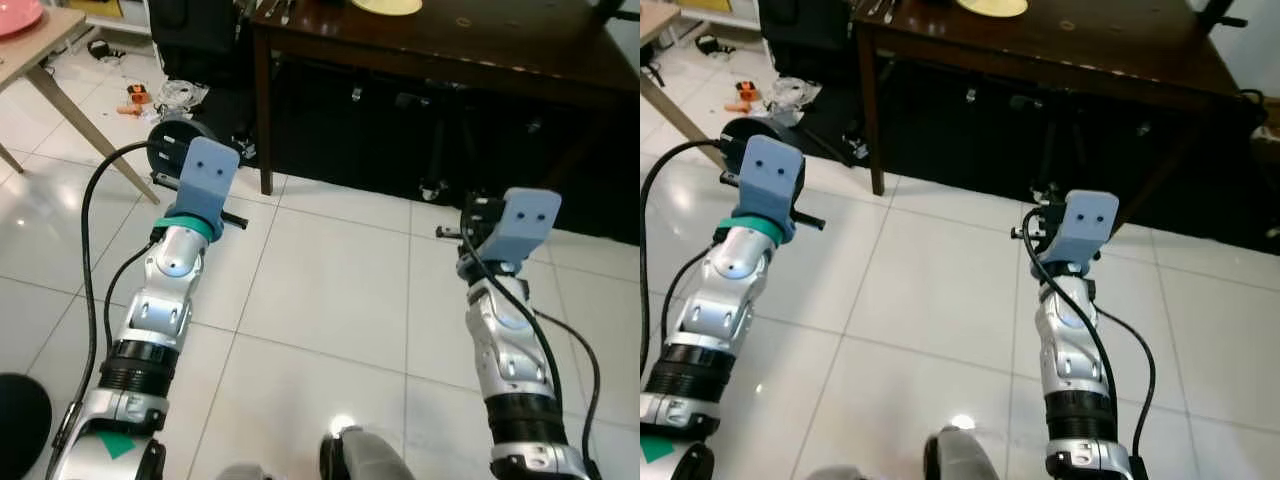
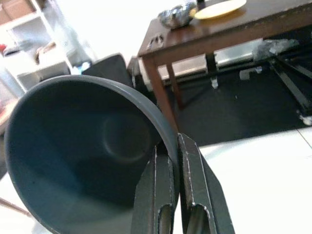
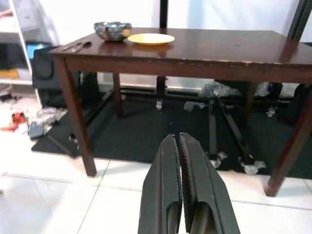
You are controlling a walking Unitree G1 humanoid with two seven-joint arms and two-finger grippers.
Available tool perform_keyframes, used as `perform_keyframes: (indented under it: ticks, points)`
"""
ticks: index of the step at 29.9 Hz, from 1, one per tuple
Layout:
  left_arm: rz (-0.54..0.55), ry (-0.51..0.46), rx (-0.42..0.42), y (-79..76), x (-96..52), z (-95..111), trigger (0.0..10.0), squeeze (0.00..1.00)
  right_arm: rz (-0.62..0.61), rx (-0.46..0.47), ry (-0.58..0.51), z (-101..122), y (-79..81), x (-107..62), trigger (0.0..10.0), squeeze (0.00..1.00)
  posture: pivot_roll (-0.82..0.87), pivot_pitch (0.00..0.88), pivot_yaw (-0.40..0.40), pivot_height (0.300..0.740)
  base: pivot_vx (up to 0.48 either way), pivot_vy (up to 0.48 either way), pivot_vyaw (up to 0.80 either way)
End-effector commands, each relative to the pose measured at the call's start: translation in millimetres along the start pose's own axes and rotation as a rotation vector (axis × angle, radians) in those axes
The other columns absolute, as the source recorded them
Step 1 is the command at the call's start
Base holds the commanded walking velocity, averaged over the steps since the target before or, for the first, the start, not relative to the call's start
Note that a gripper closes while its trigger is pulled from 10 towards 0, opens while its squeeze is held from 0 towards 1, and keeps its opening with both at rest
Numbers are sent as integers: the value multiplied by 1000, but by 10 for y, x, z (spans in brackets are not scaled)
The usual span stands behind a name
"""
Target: Setting the table
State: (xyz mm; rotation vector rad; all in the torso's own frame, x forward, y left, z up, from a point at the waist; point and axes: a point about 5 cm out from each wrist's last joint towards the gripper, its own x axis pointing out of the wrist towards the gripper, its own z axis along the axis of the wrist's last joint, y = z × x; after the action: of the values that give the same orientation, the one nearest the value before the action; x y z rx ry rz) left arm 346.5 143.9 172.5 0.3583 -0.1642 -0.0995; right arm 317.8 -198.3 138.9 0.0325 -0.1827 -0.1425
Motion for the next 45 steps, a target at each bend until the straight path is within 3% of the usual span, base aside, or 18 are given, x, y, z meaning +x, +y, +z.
perform_keyframes:
  ticks: [1,7,20,32,36,45]
  points:
    - [-34,-35,19,-57,15,52,10000,0,-22,5,0,-2,-50,5,10000,0,33,0,32,740,480,0,0]
    - [-91,-48,8,-103,12,68,10000,0,-41,6,7,-22,-99,-28,10000,0,28,0,42,740,480,0,-667]
    - [-99,-53,9,-115,23,76,10000,0,-49,4,3,-18,-106,-29,10000,0,26,0,45,740,480,0,-800]
    - [-58,-59,20,-67,42,85,10000,0,14,8,-21,36,-4,9,10000,0,31,0,44,740,480,0,0]
    - [-29,-54,22,-43,42,74,10000,0,55,16,-30,62,64,25,10000,0,34,0,40,740,480,0,773]
    - [-31,-54,20,-46,38,73,10000,0,28,18,-25,60,42,39,10000,0,34,0,40,740,480,0,356]
